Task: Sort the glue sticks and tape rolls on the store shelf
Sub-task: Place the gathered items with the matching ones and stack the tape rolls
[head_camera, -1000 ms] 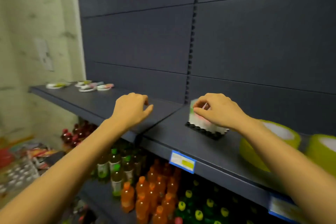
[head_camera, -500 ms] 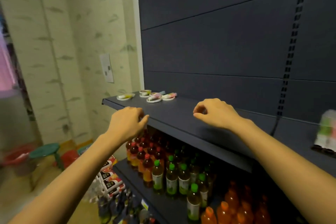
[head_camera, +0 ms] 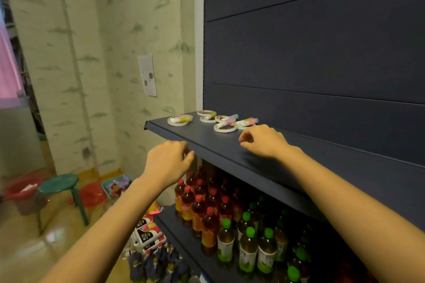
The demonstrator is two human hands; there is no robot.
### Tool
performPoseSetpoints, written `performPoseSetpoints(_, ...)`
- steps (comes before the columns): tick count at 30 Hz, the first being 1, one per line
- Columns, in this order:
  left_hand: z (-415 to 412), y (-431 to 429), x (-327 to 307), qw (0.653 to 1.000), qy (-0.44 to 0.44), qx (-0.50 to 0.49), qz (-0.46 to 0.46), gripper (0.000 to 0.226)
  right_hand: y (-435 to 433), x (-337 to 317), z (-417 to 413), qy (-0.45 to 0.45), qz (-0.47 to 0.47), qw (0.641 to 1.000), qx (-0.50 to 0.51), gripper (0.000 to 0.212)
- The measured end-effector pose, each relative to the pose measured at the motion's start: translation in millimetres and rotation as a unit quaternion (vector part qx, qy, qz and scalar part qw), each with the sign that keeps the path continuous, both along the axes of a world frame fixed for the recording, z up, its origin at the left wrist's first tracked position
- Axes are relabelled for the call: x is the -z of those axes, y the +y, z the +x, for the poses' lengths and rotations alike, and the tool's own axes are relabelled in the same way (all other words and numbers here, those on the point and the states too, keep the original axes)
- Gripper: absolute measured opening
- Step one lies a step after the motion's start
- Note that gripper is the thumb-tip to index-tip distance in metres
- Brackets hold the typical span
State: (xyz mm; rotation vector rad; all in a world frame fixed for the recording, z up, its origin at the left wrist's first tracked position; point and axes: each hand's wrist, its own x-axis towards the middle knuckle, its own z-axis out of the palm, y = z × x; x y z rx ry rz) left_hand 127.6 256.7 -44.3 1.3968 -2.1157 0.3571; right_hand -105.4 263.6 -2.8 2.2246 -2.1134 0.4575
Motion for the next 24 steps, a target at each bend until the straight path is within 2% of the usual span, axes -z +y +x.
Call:
performPoseSetpoints(11,0.4,-160.0,-8.5,1.0,-0.023,0.001,0.006,0.029,-180.9,5.6,-8.1,-0.01,-0.007,0.998,0.059,0.036)
performPoseSetpoints(15,-5.3,-202.5,-6.3,0.999,-0.017,0.028,0.022,0.03,-229.2,12.5,-12.0,-0.011,0.025,0.997,0.067,0.044)
performPoseSetpoints(18,-3.8,-229.4,-4.5,0.997,-0.024,0.059,0.044,0.029,-251.0,16.3,-11.7,0.036,0.059,0.994,0.079,0.05)
performPoseSetpoints(24,-7.4,-280.2,-9.5,0.992,-0.026,0.119,0.042,0.026,-268.6,17.9,-11.5,0.181,0.076,0.979,0.053,0.036)
